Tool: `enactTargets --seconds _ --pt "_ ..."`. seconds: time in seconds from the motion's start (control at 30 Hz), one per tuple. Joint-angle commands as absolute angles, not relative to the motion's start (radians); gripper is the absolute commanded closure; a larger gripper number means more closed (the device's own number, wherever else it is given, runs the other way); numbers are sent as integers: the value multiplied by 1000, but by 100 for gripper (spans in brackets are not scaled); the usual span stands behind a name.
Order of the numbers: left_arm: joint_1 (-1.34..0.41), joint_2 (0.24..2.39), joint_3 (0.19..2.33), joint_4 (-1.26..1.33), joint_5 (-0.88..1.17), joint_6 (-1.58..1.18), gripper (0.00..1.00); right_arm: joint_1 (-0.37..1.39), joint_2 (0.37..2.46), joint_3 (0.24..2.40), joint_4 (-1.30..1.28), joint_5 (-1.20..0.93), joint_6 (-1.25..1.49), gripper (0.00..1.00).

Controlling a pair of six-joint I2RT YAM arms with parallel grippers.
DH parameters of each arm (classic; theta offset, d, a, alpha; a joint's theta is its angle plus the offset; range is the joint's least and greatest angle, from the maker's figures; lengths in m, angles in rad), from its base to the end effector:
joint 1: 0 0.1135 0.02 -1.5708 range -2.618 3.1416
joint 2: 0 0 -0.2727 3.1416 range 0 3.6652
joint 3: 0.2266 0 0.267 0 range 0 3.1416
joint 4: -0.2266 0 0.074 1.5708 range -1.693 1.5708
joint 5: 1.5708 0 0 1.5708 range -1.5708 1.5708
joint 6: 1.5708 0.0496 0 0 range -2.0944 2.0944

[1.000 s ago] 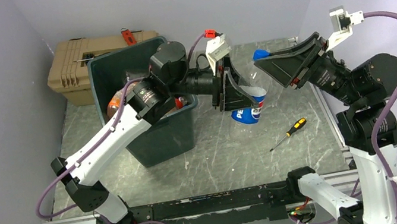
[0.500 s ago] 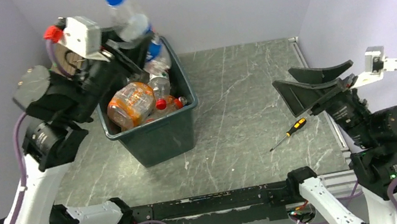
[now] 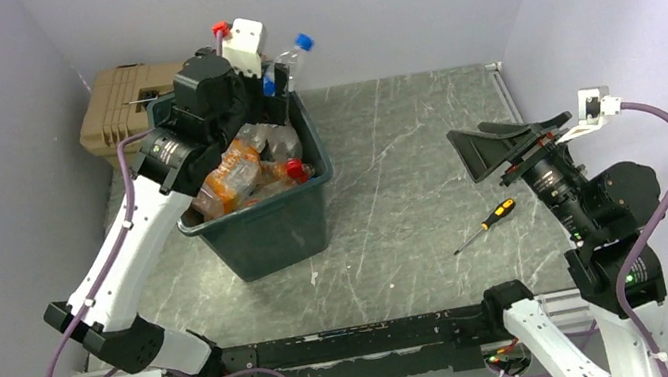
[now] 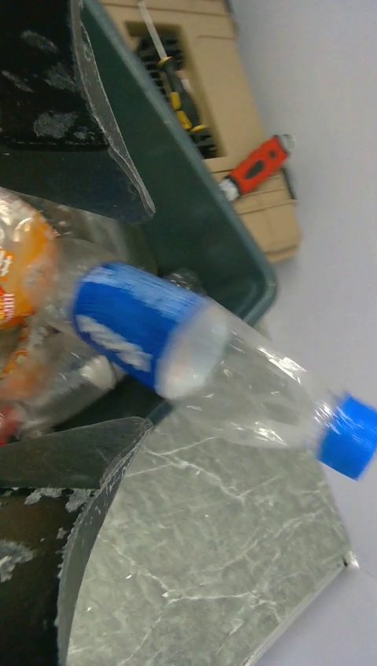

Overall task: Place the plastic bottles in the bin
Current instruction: Reset both arms

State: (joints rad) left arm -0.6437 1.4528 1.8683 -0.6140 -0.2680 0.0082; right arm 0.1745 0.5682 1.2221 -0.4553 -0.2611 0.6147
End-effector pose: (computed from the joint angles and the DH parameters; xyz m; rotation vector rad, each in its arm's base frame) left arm 0.2648 -0.1822 0.5202 0.3788 1.7264 -0.2245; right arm 0.0763 0.0264 0.4902 0.0873 1.4275 0.8342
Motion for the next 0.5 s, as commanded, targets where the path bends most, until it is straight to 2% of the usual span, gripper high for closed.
enactTargets --seconds 0.0,0.2,0.47 --pt "-640 1385 1977 -725 -348 -155 1 178 547 1183 -438 -215 588 0" --pt "-640 1256 1873 -824 -312 -309 1 178 524 1085 -422 -184 600 0" --pt "-640 1102 1738 -801 -295 -340 0 178 545 1024 -387 -186 601 0"
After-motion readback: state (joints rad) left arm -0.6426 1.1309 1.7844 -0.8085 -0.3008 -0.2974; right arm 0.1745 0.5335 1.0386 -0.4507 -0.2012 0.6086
